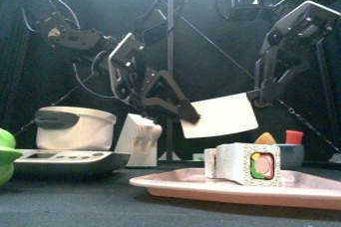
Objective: Cut sushi piece
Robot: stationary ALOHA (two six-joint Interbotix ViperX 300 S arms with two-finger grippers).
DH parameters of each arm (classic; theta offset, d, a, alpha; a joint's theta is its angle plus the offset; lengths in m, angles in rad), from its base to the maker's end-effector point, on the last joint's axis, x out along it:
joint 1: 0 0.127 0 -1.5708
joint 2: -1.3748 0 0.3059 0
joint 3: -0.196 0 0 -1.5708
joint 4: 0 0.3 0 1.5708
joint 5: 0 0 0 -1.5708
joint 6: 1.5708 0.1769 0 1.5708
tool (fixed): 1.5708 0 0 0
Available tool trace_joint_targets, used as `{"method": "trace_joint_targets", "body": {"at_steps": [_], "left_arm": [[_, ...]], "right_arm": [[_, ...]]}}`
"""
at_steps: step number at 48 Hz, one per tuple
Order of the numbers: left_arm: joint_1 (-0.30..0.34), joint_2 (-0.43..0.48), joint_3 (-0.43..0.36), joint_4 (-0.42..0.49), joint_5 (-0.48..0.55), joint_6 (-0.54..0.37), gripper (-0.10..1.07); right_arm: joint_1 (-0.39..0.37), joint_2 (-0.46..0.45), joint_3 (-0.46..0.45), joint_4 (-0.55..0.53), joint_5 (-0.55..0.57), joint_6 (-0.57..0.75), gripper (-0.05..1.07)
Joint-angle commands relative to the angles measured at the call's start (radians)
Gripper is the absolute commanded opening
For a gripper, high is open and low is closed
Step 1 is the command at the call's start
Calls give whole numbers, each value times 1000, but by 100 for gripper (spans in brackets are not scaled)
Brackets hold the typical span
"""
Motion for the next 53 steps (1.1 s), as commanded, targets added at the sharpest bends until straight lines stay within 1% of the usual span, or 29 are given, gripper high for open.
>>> {"method": "trace_joint_targets", "body": {"at_steps": [1, 10, 15, 35, 53], "left_arm": [[-31, -18, -29, 6, -15, 0, 38], [-71, -29, -40, 6, -15, 0, 38], [-81, -17, -46, 5, -12, -2, 38], [-86, 28, -52, 0, -15, -5, 38], [-86, 43, -52, 0, -12, -5, 38]], "right_arm": [[15, -28, -12, 8, 3, 11, 25], [64, -26, -11, 40, 6, 11, 25], [78, -20, -9, 51, 5, 12, 25], [69, 37, 0, 57, -15, 12, 25], [66, 80, 3, 58, -29, 12, 25]]}}
